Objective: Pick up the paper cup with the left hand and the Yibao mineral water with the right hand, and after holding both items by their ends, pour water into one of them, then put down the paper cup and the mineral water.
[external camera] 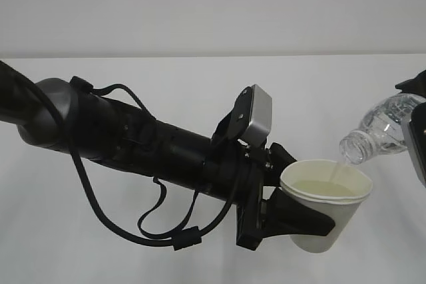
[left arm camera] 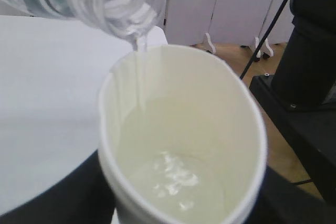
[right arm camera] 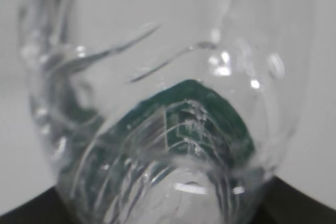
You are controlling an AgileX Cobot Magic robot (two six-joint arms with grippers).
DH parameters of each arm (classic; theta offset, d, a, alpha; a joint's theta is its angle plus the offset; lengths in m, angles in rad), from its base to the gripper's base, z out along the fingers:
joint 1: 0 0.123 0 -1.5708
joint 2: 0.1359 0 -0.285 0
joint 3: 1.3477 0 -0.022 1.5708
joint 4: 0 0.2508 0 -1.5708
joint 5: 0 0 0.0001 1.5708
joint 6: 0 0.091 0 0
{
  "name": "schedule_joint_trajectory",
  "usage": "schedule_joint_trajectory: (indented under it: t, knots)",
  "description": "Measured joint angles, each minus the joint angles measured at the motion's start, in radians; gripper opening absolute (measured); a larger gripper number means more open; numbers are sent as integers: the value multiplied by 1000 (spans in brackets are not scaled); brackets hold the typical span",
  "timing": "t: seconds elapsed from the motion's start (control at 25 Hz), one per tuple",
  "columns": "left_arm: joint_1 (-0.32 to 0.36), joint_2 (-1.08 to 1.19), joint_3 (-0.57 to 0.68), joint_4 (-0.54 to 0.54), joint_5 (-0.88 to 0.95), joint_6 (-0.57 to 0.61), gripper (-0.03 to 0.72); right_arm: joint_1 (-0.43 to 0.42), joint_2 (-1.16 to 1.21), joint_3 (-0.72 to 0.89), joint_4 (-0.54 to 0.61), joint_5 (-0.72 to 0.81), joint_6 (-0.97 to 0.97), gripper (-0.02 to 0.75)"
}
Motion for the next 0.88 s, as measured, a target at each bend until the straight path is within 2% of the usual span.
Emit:
schedule_joint_trajectory:
  t: [0.88]
  knots:
    - [0,0,0,2,0,0,430,0,0,0,-23,0,0,407]
